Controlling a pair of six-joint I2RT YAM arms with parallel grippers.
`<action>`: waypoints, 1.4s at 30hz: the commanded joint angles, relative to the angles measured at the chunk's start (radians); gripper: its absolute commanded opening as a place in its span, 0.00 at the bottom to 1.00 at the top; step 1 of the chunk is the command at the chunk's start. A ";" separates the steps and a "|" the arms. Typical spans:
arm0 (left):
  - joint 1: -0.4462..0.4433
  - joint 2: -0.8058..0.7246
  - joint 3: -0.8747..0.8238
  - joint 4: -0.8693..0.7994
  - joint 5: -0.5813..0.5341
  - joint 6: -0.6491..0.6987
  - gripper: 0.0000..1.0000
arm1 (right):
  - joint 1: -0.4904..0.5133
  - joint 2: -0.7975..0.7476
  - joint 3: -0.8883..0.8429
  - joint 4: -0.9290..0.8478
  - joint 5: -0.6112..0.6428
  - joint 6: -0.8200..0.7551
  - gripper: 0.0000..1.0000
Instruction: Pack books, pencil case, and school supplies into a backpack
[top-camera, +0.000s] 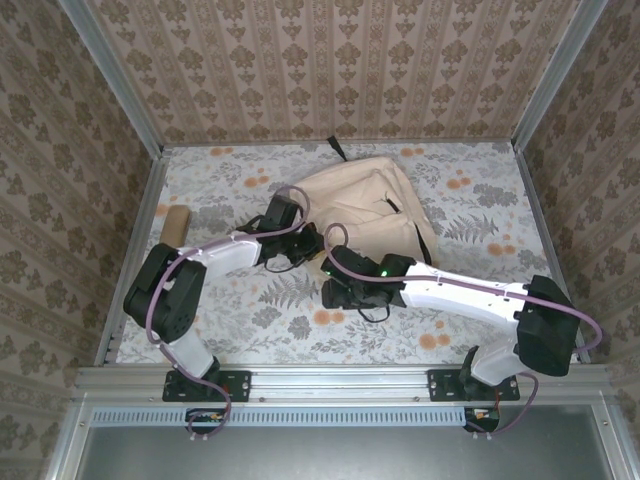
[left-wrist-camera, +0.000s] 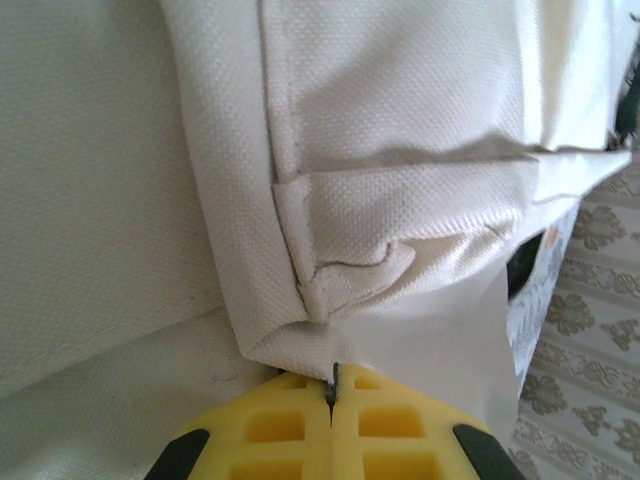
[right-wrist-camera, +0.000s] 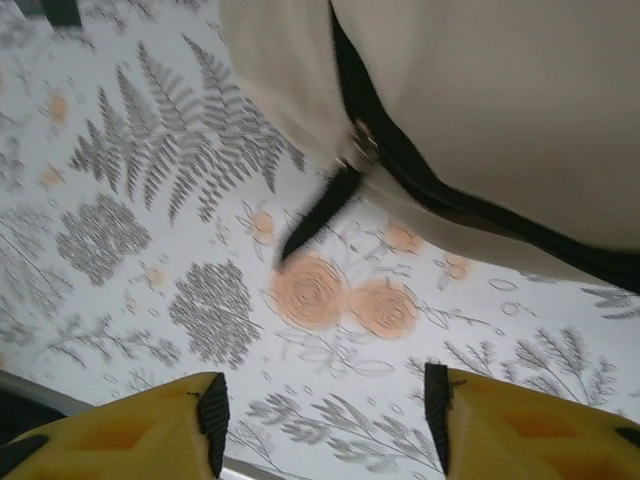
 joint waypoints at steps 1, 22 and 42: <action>-0.019 -0.053 0.048 0.050 0.056 0.037 0.00 | 0.015 0.036 0.037 0.041 0.090 0.139 0.60; -0.016 -0.041 0.054 0.031 0.044 0.055 0.00 | 0.012 0.190 0.140 -0.174 0.301 0.161 0.23; 0.023 -0.028 0.047 0.037 0.053 0.074 0.00 | -0.002 0.082 0.000 0.116 0.044 0.062 0.41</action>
